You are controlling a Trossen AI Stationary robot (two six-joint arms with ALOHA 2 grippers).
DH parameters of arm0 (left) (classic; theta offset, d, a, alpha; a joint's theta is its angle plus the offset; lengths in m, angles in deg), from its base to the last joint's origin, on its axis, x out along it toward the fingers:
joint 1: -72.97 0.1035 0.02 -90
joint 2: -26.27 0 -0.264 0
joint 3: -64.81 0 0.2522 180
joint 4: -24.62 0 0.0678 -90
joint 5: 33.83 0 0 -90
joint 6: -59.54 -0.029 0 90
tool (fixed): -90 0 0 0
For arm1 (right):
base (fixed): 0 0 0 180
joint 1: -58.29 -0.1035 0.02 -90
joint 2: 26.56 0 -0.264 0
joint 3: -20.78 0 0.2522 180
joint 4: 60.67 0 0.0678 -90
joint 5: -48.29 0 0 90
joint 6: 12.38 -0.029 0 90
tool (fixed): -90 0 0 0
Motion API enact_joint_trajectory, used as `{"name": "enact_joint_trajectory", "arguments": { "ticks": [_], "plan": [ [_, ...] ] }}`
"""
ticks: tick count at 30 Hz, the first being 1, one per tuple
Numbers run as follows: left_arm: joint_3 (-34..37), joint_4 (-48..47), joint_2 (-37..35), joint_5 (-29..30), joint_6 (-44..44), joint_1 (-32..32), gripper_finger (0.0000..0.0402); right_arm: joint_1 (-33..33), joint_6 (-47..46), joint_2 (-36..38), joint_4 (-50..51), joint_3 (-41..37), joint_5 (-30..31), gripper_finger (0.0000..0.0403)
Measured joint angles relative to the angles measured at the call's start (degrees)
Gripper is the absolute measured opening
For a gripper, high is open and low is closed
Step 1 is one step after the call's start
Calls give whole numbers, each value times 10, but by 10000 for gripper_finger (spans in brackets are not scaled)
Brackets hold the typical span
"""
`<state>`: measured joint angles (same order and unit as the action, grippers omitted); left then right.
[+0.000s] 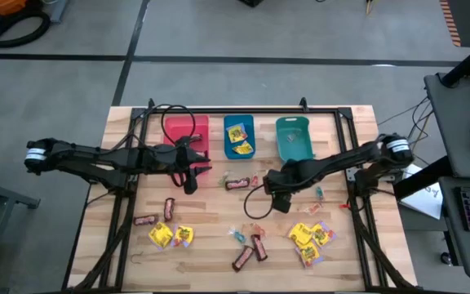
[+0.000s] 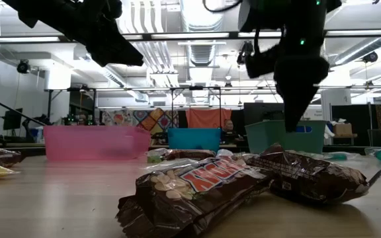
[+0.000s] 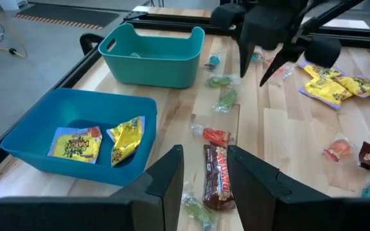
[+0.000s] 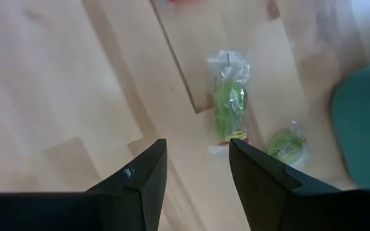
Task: Sort candy
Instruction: Put the green gummy candy into the green bin
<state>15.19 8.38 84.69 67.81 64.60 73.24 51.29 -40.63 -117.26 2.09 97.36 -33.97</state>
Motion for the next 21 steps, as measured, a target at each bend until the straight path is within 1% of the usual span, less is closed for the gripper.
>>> {"name": "enact_joint_trajectory", "arguments": {
  "ticks": [6, 14, 18, 21],
  "plan": [
    [0, 0, 0, 0, 0, 0, 104, 0, -18, -44, 2, 0, 18, 161],
    [0, 0, 4, 0, 0, 0, 104, 0, -33, -77, -1, 0, 43, 159],
    [0, 0, 9, 0, 0, 0, 104, 1, -34, -85, -8, 0, 44, 145],
    [0, 2, 13, 0, 0, 0, 104, 1, -33, -91, -16, 0, 45, 126]
  ]
}}
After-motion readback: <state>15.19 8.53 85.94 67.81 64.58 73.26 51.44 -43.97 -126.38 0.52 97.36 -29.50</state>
